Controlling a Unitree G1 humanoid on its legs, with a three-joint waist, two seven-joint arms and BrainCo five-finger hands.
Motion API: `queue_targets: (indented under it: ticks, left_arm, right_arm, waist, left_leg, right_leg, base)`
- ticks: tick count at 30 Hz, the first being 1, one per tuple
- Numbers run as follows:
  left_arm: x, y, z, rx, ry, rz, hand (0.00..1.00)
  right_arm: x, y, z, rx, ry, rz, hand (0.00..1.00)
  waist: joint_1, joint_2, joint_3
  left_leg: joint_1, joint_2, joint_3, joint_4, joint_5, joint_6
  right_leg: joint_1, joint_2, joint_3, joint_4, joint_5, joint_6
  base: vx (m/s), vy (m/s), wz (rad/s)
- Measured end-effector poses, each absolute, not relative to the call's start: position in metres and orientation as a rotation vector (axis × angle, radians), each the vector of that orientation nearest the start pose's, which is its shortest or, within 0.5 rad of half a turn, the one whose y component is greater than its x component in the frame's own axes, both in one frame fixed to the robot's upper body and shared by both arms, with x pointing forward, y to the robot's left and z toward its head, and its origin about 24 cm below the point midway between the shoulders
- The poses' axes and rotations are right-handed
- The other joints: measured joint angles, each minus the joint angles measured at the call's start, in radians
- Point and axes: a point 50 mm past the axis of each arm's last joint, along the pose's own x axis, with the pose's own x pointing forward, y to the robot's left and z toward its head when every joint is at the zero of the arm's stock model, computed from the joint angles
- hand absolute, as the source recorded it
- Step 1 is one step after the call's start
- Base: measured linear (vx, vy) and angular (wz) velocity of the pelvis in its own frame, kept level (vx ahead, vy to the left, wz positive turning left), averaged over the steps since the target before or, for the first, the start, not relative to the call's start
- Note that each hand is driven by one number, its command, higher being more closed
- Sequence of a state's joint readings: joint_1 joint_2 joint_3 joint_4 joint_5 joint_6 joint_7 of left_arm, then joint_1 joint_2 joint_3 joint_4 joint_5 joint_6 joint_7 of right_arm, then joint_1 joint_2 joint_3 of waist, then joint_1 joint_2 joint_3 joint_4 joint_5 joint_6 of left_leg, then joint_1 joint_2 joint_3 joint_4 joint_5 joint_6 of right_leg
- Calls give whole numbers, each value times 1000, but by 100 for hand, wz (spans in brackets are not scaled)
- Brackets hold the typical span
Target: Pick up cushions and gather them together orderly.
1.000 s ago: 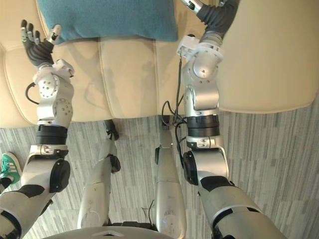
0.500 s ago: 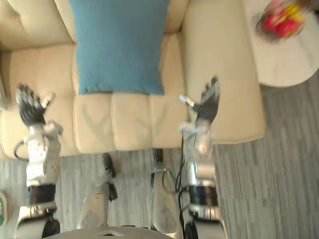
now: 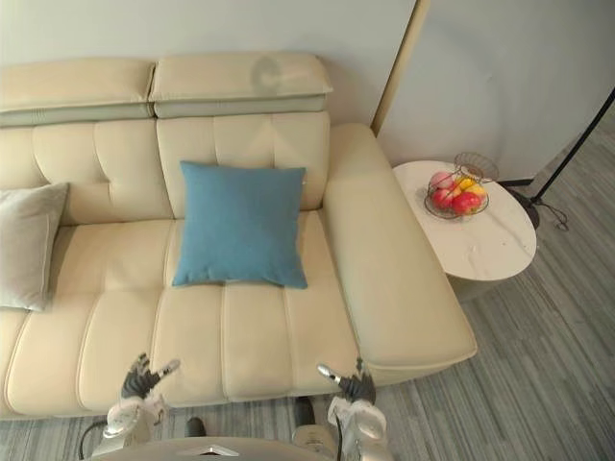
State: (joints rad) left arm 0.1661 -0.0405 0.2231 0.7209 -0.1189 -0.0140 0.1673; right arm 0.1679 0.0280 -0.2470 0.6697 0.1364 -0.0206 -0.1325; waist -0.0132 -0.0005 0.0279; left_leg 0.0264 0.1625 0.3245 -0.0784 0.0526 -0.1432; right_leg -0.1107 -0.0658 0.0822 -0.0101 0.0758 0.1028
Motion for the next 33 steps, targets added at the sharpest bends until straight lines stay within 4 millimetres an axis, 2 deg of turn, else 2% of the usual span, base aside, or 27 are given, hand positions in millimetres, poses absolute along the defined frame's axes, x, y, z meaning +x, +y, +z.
queue_targets:
  ticks: [2,5,8,10,15,17,18,19,20,21,22,23,24,25,26,28,29,30,31,33]
  left_arm:
    - [98,191,-150,-170,991,496,0]
    - [83,194,-157,-167,1066,515,0]
    - [77,199,-160,-130,1101,508,0]
    - [74,200,-160,-130,1111,517,0]
    - [74,202,-161,-121,1119,517,0]
    - [81,202,-160,-127,1099,518,0]
    - [85,204,-158,-132,1079,527,0]
    - [94,205,-153,-157,1035,548,0]
    - [96,204,-152,-170,1022,556,0]
    - [103,205,-149,-197,984,587,0]
    - [105,208,-148,-194,976,596,0]
    - [102,218,-146,-176,964,621,0]
    - [98,224,-144,-159,960,636,0]
    - [93,229,-144,-153,961,651,0]
    - [93,227,-145,-164,967,655,0]
    - [92,220,-146,-190,973,662,0]
    - [96,214,-147,-191,972,642,0]
    - [104,207,-146,-191,966,602,0]
    - [112,198,-146,-199,957,572,0]
    - [112,189,-147,-201,968,543,0]
  right_arm:
    - [111,-204,-142,205,911,-518,0]
    - [95,-206,-152,219,999,-548,0]
    - [86,-207,-156,221,1042,-564,0]
    - [90,-208,-156,209,1041,-554,0]
    - [97,-207,-155,219,1028,-532,0]
    - [104,-207,-152,213,1000,-521,0]
    - [107,-206,-151,210,989,-515,0]
    - [117,-205,-147,197,956,-500,0]
    - [120,-207,-145,189,948,-500,0]
    - [136,-207,-140,171,911,-477,0]
    - [135,-204,-141,169,914,-467,0]
    - [132,-198,-143,179,927,-458,0]
    - [131,-193,-144,180,933,-442,0]
    - [131,-188,-145,190,939,-435,0]
    - [145,-188,-140,188,907,-420,0]
    - [161,-186,-135,173,870,-390,0]
    - [174,-187,-129,161,836,-383,0]
    - [179,-192,-125,153,820,-398,0]
    - [180,-197,-124,148,815,-410,0]
    - [172,-199,-128,156,837,-437,0]
  waist:
    - [5,-2,-8]
    - [3,-5,-23]
    - [4,-9,-20]
    - [5,-9,-20]
    - [14,-20,-3]
    - [21,-25,32]
    - [24,-33,38]
    - [40,-27,52]
    - [48,-22,56]
    - [60,3,87]
    - [59,1,97]
    - [61,-31,87]
    - [64,-58,72]
    - [71,-88,56]
    - [93,-78,53]
    - [101,-63,52]
    - [100,-41,66]
    - [89,-12,88]
    - [82,18,111]
    - [70,38,120]
  left_leg:
    - [34,-5,-2,0,-19,-4]
    - [54,-12,-19,0,-33,-3]
    - [82,-17,-28,17,-51,-1]
    - [83,-17,-29,70,-89,0]
    - [79,-35,-22,88,-111,7]
    - [59,-29,19,140,-132,13]
    - [28,-25,35,185,-152,27]
    - [-39,-21,32,241,-171,88]
    - [-39,-16,33,232,-168,97]
    - [-47,28,63,240,-146,78]
    - [-48,27,56,246,-146,78]
    - [-44,18,30,265,-144,79]
    - [-51,9,11,287,-144,79]
    - [-71,-5,-8,319,-144,79]
    - [-107,10,-9,368,-138,72]
    - [-172,30,-15,422,-108,84]
    - [-200,35,-35,404,-97,77]
    - [-215,40,-51,384,-95,67]
    - [-218,46,-61,362,-80,46]
    - [-192,42,-75,287,-21,37]
  right_leg:
    - [31,1,16,-15,1,0]
    - [50,0,22,-21,1,0]
    - [80,0,35,-23,1,0]
    - [95,-3,50,-22,1,0]
    - [60,-4,110,-12,1,-11]
    - [34,1,141,5,13,-28]
    - [16,2,139,2,23,-59]
    - [0,-6,49,-35,0,-273]
    - [-7,-11,-22,-37,-45,-335]
    - [-101,-55,-164,279,-119,-201]
    - [-117,-77,-187,406,-151,-165]
    - [-104,-122,-213,670,-221,-86]
    - [-63,-134,-204,737,-240,-49]
    - [12,-137,-195,681,-237,-2]
    - [67,-104,-194,531,-272,25]
    - [113,-79,-202,367,-264,14]
    - [146,-62,-207,238,-261,9]
    - [159,-47,-212,183,-258,6]
    - [163,-34,-225,163,-237,1]
    - [161,-26,-248,174,-221,-4]
  base:
    - [52,14,-18]
    - [42,20,-10]
    - [24,20,-12]
    - [-15,33,-21]
    - [-50,24,-38]
    - [-76,10,-47]
    - [-108,16,-50]
    - [-110,32,-52]
    - [-128,34,-69]
    - [-89,26,-37]
    - [-35,-20,9]
    - [46,-65,55]
    - [54,-140,63]
    - [15,-179,13]
    - [-38,-167,-16]
    - [-144,-145,-38]
    - [-218,-171,-7]
    - [-252,-160,17]
    - [-287,-113,33]
    - [-263,-79,28]
